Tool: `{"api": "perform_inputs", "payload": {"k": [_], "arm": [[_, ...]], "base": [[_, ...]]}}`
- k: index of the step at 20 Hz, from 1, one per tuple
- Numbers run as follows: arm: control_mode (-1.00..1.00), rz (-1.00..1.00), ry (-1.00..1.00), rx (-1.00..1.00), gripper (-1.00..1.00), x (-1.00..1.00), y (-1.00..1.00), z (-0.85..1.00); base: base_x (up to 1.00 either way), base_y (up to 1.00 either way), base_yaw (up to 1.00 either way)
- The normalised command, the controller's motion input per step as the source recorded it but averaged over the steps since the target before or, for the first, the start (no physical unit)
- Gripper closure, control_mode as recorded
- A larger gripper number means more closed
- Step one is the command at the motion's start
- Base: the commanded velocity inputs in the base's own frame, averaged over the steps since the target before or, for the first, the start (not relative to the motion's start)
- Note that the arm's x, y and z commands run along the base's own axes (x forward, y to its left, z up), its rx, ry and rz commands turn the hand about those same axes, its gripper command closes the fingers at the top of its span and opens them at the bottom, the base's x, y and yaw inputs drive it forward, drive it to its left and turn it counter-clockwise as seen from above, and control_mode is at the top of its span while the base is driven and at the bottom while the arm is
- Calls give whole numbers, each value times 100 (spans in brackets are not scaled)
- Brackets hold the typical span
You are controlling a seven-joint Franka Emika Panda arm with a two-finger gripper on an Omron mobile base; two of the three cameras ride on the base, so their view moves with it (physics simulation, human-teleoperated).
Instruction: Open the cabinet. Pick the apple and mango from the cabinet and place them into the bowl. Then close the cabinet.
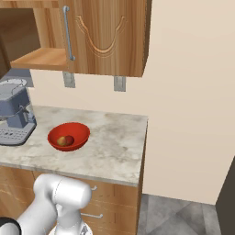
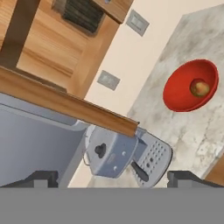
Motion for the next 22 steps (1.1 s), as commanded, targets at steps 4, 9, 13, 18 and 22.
{"api": "perform_inputs", "payload": {"k": [4, 9, 13, 18, 22], "arm": [[-100, -7, 0, 0, -100, 44, 28, -7], [-100, -7, 0, 0, -100, 45, 19, 0], [-100, -8, 0, 0, -100, 42, 18, -1], [-100, -8, -2, 0, -100, 33, 5, 0], [-100, -11, -3, 0, -100, 27, 0, 0]], "base": [[0, 0, 0], [0, 0, 0], [0, 0, 0], [0, 0, 0], [0, 0, 0]]}}
